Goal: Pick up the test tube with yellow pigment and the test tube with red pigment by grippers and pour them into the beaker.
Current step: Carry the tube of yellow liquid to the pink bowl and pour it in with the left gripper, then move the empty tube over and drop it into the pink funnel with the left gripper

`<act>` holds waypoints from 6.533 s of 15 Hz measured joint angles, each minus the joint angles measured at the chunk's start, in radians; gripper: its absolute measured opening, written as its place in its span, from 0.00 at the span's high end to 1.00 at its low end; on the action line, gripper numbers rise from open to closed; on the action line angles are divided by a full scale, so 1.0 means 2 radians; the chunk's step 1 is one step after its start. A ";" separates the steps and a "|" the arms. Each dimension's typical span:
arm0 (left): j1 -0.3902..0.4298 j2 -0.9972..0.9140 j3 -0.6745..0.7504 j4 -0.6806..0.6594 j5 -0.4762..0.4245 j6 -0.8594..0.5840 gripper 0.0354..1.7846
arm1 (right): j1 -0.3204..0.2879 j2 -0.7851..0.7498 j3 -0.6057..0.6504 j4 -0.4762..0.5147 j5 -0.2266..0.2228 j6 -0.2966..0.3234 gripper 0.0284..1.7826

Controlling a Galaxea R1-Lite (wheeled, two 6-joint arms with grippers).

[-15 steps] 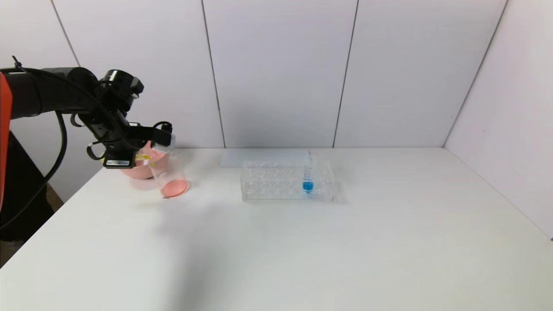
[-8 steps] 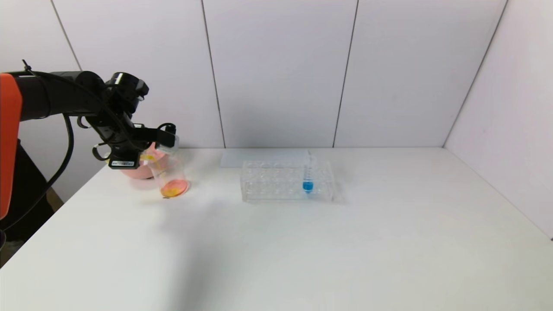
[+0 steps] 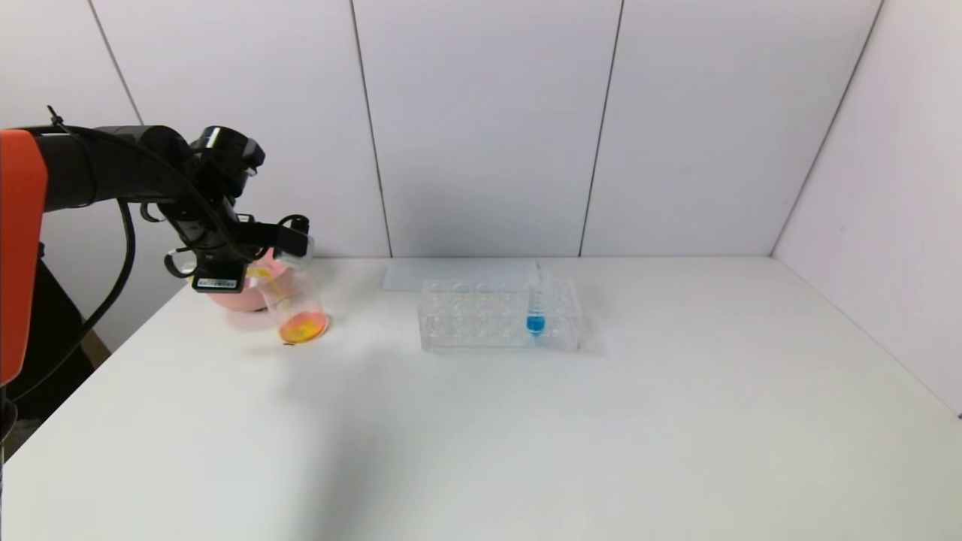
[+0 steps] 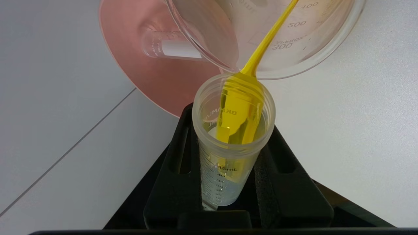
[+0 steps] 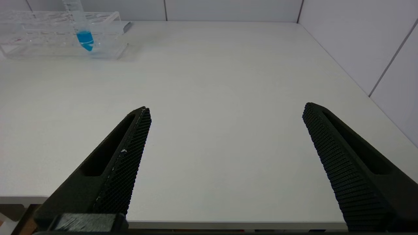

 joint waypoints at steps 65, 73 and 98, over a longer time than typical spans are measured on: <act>-0.031 0.003 0.000 -0.018 0.046 0.002 0.75 | 0.000 0.000 0.000 0.000 0.000 0.000 0.05; -0.034 0.003 0.000 -0.017 0.060 0.005 0.75 | 0.000 0.000 0.000 0.000 0.000 0.000 0.05; -0.035 -0.010 0.000 -0.017 0.043 -0.024 0.75 | 0.000 0.000 0.000 0.000 0.000 0.000 0.05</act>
